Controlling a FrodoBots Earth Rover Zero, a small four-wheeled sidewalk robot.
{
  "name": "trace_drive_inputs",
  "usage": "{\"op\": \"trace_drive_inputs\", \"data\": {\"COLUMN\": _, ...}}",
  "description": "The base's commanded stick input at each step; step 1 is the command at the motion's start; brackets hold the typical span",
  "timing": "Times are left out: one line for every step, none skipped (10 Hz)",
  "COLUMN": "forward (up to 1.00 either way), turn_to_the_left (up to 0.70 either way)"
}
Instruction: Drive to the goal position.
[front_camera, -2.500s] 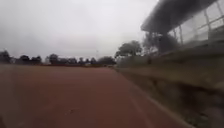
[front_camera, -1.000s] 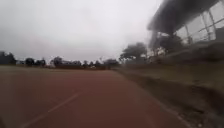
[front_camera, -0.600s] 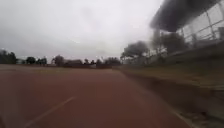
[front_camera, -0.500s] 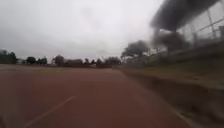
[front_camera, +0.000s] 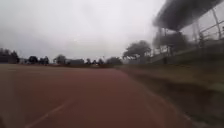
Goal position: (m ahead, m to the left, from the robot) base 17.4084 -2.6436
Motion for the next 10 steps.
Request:
{"op": "trace_drive_inputs", "data": {"forward": 1.00, "turn_to_the_left": 0.00}}
{"op": "trace_drive_inputs", "data": {"forward": 1.00, "turn_to_the_left": 0.00}}
{"op": "trace_drive_inputs", "data": {"forward": 1.00, "turn_to_the_left": 0.00}}
{"op": "trace_drive_inputs", "data": {"forward": 1.00, "turn_to_the_left": 0.00}}
{"op": "trace_drive_inputs", "data": {"forward": 1.00, "turn_to_the_left": 0.00}}
{"op": "trace_drive_inputs", "data": {"forward": 1.00, "turn_to_the_left": 0.00}}
{"op": "trace_drive_inputs", "data": {"forward": 1.00, "turn_to_the_left": 0.00}}
{"op": "trace_drive_inputs", "data": {"forward": 1.00, "turn_to_the_left": 0.00}}
{"op": "trace_drive_inputs", "data": {"forward": 1.00, "turn_to_the_left": -0.27}}
{"op": "trace_drive_inputs", "data": {"forward": 1.00, "turn_to_the_left": -0.27}}
